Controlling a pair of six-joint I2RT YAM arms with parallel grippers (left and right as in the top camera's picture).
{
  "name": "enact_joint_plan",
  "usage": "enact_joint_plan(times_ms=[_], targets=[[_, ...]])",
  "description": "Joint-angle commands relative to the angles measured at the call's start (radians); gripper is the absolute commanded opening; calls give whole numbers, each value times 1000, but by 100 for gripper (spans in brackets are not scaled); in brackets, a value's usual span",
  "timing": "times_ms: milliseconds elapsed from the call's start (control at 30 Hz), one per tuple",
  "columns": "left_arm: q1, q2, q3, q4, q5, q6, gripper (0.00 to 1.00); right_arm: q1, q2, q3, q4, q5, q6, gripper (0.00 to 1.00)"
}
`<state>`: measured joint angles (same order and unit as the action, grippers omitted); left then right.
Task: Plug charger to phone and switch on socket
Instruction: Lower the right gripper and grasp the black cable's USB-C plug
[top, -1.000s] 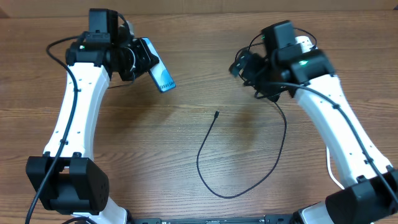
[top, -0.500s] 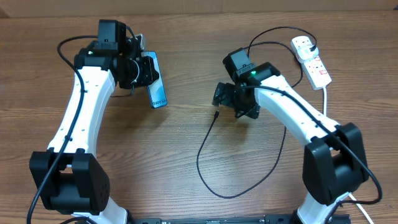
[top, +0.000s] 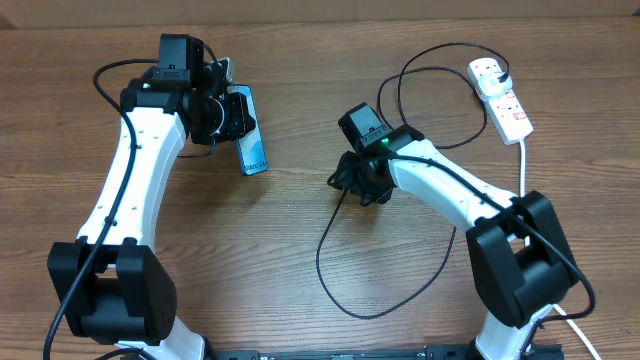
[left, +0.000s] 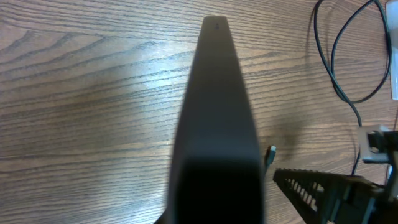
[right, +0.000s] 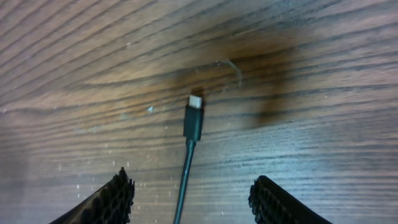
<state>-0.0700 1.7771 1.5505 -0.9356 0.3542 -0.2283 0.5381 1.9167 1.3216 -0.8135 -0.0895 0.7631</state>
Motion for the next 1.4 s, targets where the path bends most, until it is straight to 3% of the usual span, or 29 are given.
enact_joint_plan(times_ms=[0, 667, 1067, 1367], targets=[[6, 2, 4, 5, 10, 22, 4, 0, 43, -6, 9, -2, 26, 59], [6, 2, 4, 10, 12, 19, 4, 29, 103, -2, -11, 128, 25, 46], [6, 2, 4, 16, 15, 11, 4, 18, 103, 54, -191, 306, 26, 47], [6, 2, 4, 23, 43, -4, 4, 3, 104, 53, -135, 126, 66, 47]])
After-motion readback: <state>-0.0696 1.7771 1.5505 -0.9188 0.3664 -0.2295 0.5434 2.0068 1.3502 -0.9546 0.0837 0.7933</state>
